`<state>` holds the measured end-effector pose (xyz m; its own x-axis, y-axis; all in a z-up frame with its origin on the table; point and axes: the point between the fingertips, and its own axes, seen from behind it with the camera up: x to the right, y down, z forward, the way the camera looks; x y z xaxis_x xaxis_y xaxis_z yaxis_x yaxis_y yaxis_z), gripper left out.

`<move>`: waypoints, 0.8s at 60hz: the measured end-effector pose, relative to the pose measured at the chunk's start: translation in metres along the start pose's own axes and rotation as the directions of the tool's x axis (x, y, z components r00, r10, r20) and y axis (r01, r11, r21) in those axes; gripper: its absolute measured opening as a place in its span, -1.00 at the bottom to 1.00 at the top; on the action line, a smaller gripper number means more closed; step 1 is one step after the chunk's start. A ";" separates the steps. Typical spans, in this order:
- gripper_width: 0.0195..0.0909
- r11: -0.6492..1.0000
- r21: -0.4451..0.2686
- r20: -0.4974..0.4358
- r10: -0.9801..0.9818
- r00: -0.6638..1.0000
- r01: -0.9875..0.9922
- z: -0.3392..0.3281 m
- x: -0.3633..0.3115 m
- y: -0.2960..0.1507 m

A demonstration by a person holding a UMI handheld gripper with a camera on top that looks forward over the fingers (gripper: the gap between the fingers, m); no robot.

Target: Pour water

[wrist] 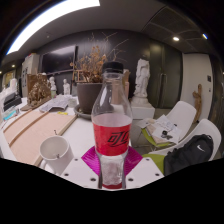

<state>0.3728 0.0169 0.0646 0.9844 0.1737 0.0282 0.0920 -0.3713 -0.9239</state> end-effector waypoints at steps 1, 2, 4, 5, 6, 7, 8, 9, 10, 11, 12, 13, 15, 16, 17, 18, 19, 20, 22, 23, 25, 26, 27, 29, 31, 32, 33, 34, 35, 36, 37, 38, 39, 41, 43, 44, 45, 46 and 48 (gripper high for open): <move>-0.84 1.000 0.000 -0.001 0.000 1.000 0.000 0.001 0.000 0.002; -0.83 1.000 0.001 0.000 0.002 1.000 -0.002 0.002 0.000 0.004; -0.84 1.000 0.002 0.005 0.006 1.000 -0.006 0.002 0.001 0.008; -0.82 1.000 0.000 0.005 0.009 1.000 -0.009 0.002 0.001 0.012; -0.83 1.000 0.020 0.005 0.012 1.000 -0.012 0.001 0.000 0.009; -0.82 1.000 0.028 0.004 0.012 1.000 -0.013 0.001 0.001 0.008; -0.79 1.000 0.029 0.002 0.012 1.000 -0.012 0.000 0.001 0.010; -0.77 0.999 0.040 0.001 0.012 1.000 -0.012 -0.001 0.001 0.008; -0.73 0.999 0.043 0.001 0.013 1.000 -0.013 -0.001 0.000 0.009; -0.70 0.999 0.049 0.001 0.016 1.000 -0.016 -0.002 0.000 0.009; -0.65 0.998 0.055 0.000 0.018 1.000 -0.018 -0.002 0.000 0.009; -0.64 0.998 0.059 -0.001 0.019 1.000 -0.019 -0.002 0.001 0.009; -0.56 0.998 0.066 0.000 0.022 1.000 -0.022 -0.002 0.002 0.009; -0.52 0.997 0.068 0.000 0.025 1.000 -0.025 -0.002 0.002 0.009; -0.46 0.997 0.068 0.000 0.028 1.000 -0.028 -0.003 0.002 0.009; -0.42 0.997 0.068 0.001 0.031 1.000 -0.031 -0.003 0.002 0.010; -0.35 0.997 0.065 0.003 0.033 0.999 -0.033 -0.003 0.003 0.010; -0.26 0.998 0.060 0.003 0.034 0.999 -0.034 -0.004 0.003 0.010; -0.13 0.998 0.044 0.001 0.040 0.999 -0.040 -0.005 0.004 0.012; -0.03 0.999 0.032 -0.003 0.043 0.999 -0.043 -0.006 0.005 0.013; 0.29 0.999 0.009 -0.008 0.049 0.999 -0.049 -0.009 0.006 0.016; 0.47 0.999 0.001 -0.008 0.049 0.999 -0.049 -0.011 0.005 0.017; 0.64 0.999 -0.002 -0.007 0.045 0.999 -0.045 -0.013 0.004 0.018; 0.88 0.999 -0.014 -0.011 0.041 0.999 -0.041 -0.018 0.004 0.018; 0.82 0.998 -0.033 -0.020 0.043 0.999 -0.044 -0.025 0.003 0.019; 0.81 0.998 -0.045 -0.023 0.044 0.999 -0.045 -0.029 0.002 0.020; 0.84 0.997 -0.054 -0.027 0.045 0.999 -0.046 -0.033 0.001 0.020; 0.86 0.997 -0.059 -0.031 0.046 0.998 -0.048 -0.038 0.000 0.019; 0.87 0.997 -0.064 -0.037 0.048 0.998 -0.050 -0.043 0.000 0.018; 0.88 0.996 -0.071 -0.044 0.050 0.998 -0.053 -0.049 0.000 0.016; 0.86 0.995 -0.079 -0.054 0.052 0.997 -0.056 -0.055 -0.002 0.016; 0.85 0.995 -0.087 -0.062 0.051 0.997 -0.057 -0.060 -0.003 0.016; 0.84 0.994 -0.096 -0.071 0.050 0.996 -0.057 -0.067 -0.005 0.016; 0.84 0.992 -0.110 -0.090 0.051 0.995 -0.061 -0.081 -0.007 0.014; 0.83 0.989 -0.128 -0.113 0.057 0.992 -0.072 -0.097 -0.011 0.013; 0.84 0.987 -0.138 -0.121 0.062 0.991 -0.078 -0.105 -0.014 0.012; 0.84 0.986 -0.147 -0.126 0.066 0.990 -0.084 -0.114 -0.018 0.012; 0.84 0.984 -0.155 -0.129 0.071 0.989 -0.091 -0.123 -0.022 0.011; 0.84 0.978 -0.180 -0.134 0.077 0.988 -0.101 -0.140 -0.031 0.012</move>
<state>0.3644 -0.1211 0.1061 0.9998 0.0209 0.0078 0.0180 -0.5452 -0.8381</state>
